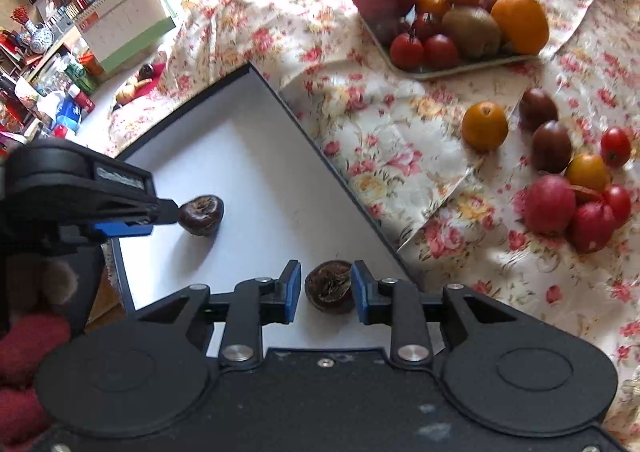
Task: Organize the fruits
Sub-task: 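Carry both dark fruits into the white box and open both tools to release them, then move both open tools back from the box to the fruit pile, then close the left tool on a small orange while the right tool grasps a red tomato, then carry the orange and tomato into the white box and open both tools, then move both open tools back from the box to the fruit pile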
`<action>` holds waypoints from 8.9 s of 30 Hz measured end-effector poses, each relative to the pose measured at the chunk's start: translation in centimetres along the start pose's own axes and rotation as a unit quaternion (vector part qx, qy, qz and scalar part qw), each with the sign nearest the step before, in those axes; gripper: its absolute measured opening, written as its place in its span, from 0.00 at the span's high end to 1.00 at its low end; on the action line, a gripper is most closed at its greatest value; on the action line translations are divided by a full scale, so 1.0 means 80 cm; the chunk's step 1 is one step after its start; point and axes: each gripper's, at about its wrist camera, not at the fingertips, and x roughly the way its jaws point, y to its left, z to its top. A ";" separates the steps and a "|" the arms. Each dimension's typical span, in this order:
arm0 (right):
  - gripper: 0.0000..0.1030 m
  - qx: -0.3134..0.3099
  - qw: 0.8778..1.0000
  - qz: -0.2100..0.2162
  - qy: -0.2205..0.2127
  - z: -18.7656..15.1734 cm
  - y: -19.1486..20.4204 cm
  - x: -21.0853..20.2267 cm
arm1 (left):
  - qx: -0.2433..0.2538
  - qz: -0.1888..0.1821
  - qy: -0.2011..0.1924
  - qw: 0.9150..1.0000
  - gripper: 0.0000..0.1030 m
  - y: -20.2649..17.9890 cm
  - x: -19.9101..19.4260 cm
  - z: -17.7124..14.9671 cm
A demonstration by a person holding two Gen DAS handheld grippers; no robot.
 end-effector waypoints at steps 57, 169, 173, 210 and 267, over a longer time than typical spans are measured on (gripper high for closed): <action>0.68 0.186 0.976 -0.102 -0.057 0.066 -0.276 0.002 | 0.174 -0.131 -0.029 0.976 0.72 -0.108 -0.036 -0.035; 0.68 -0.044 0.993 0.021 0.112 -0.045 0.038 0.032 | 0.011 -0.001 0.063 0.998 0.55 0.029 0.036 0.072; 0.68 -0.053 0.993 0.014 0.106 -0.047 0.041 0.033 | 0.014 0.002 0.054 0.998 0.55 0.028 0.031 0.073; 0.65 -0.051 0.997 0.026 0.057 -0.014 0.060 0.006 | -0.031 -0.018 0.023 0.999 0.56 0.071 0.027 0.076; 0.63 0.194 0.975 -0.111 0.005 0.026 -0.212 -0.006 | 0.115 -0.079 -0.049 0.989 0.56 -0.020 -0.020 0.048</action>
